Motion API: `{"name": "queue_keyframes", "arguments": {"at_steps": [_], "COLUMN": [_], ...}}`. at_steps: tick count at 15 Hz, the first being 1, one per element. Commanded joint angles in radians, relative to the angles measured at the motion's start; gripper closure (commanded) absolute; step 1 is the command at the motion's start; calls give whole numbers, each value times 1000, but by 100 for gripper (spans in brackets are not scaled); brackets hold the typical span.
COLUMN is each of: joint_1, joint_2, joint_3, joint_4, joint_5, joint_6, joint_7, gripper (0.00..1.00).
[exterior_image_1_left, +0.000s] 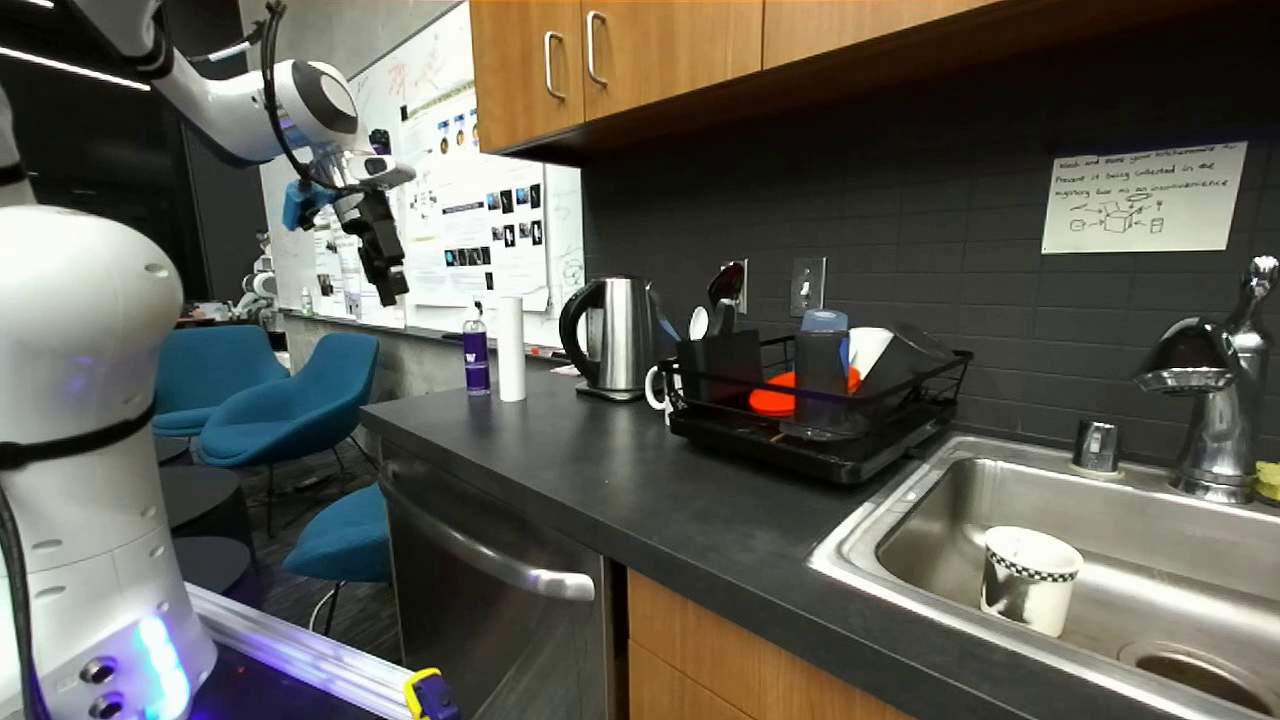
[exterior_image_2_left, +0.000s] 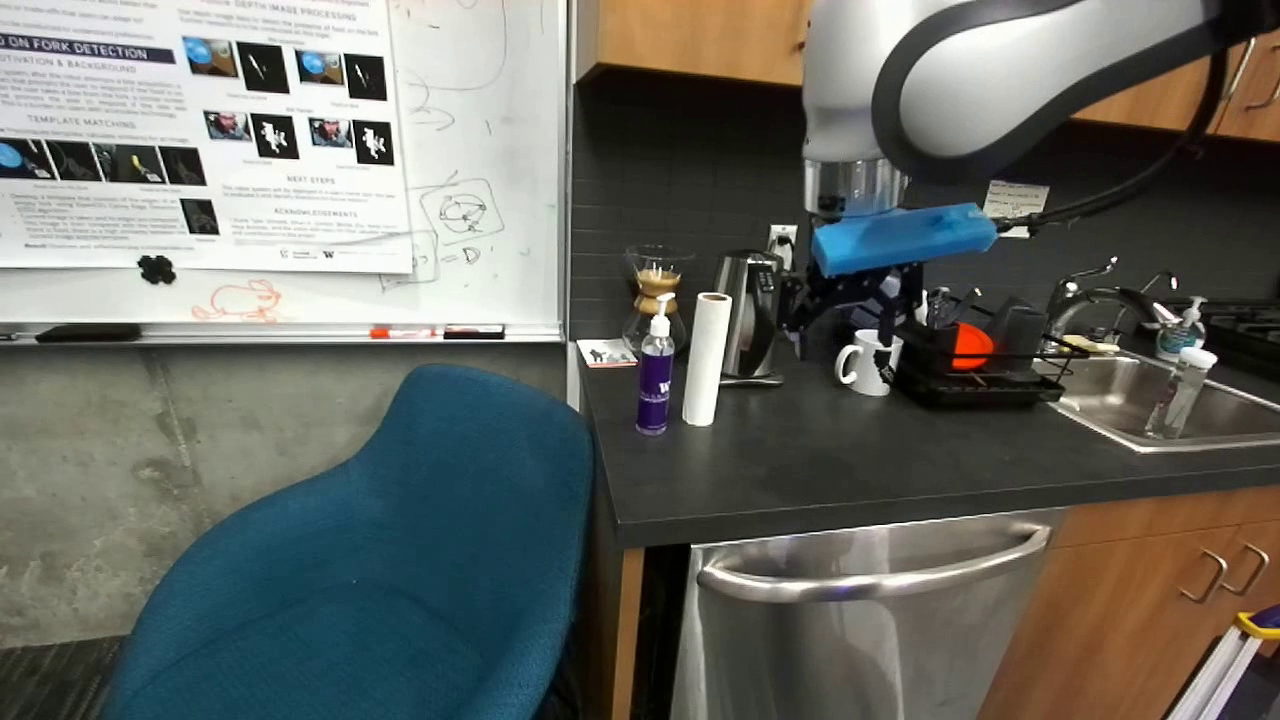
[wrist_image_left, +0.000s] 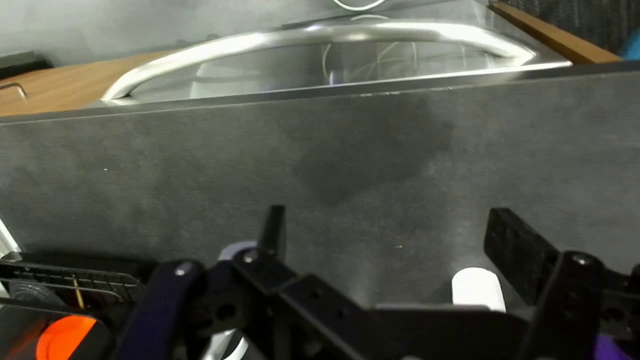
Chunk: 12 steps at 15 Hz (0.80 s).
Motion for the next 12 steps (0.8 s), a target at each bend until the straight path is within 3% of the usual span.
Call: {"name": "queue_keyframes", "arguments": {"at_steps": [1, 6, 9, 12], "joint_1": [-7, -56, -69, -43], "joint_2": [54, 72, 110, 180], "joint_3": [-31, -44, -40, -58], "joint_4": [49, 68, 104, 156], "joint_5": [-40, -283, -418, -486], "joint_6": [90, 151, 72, 2], "joint_7": [163, 438, 612, 702], "gripper": [0, 0, 0, 0]}}
